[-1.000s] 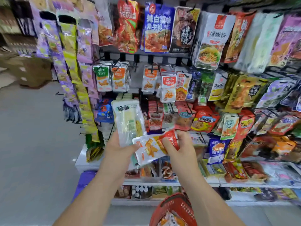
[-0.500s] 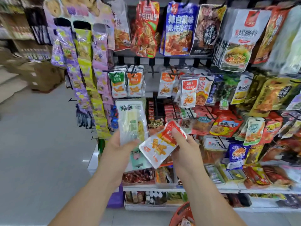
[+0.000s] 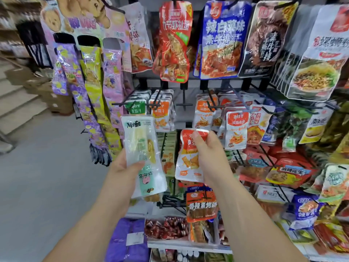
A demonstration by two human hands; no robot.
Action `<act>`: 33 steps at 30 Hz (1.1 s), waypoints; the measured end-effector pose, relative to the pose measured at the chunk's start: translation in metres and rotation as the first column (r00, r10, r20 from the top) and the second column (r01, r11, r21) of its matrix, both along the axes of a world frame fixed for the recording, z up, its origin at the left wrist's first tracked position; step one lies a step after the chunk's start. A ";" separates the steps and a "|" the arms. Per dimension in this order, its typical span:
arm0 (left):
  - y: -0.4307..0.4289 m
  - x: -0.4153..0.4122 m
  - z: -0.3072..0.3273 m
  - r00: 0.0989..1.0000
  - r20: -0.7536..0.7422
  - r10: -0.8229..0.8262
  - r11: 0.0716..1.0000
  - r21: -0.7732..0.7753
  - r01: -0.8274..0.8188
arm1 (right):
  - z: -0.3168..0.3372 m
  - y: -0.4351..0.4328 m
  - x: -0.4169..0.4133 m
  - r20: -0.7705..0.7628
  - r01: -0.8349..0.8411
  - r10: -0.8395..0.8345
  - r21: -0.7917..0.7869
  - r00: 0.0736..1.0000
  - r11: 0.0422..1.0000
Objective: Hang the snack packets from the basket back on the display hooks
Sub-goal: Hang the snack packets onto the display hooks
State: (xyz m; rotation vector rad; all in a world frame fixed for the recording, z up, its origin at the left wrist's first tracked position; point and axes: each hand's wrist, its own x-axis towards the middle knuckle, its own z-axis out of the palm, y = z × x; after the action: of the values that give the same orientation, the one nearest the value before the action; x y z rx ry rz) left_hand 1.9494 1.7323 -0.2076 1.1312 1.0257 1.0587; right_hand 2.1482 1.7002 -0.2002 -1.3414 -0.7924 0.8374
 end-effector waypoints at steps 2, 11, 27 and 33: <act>0.010 0.003 -0.004 0.999 0.025 0.022 1.000 -0.004 -0.022 | 0.001 0.013 0.005 0.012 -0.025 0.025 -0.001 1.000 1.000; 0.038 0.005 -0.020 0.997 0.067 0.026 0.999 -0.047 -0.023 | 0.010 0.049 0.009 0.134 -0.002 -0.010 0.094 0.991 0.996; 0.066 0.010 -0.025 0.991 0.095 -0.097 0.992 -0.077 0.104 | 0.020 0.059 0.001 0.185 0.150 -0.169 0.110 0.968 0.982; 0.067 0.016 -0.023 0.992 0.084 -0.098 0.994 -0.036 0.102 | 0.020 0.062 0.002 0.160 0.160 -0.172 0.081 0.972 0.984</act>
State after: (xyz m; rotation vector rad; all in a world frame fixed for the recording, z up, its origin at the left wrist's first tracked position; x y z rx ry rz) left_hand 1.9652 1.7993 -0.2309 1.0871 0.9124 0.9927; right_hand 2.1503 1.7619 -0.1797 -1.4090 -0.8180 0.5672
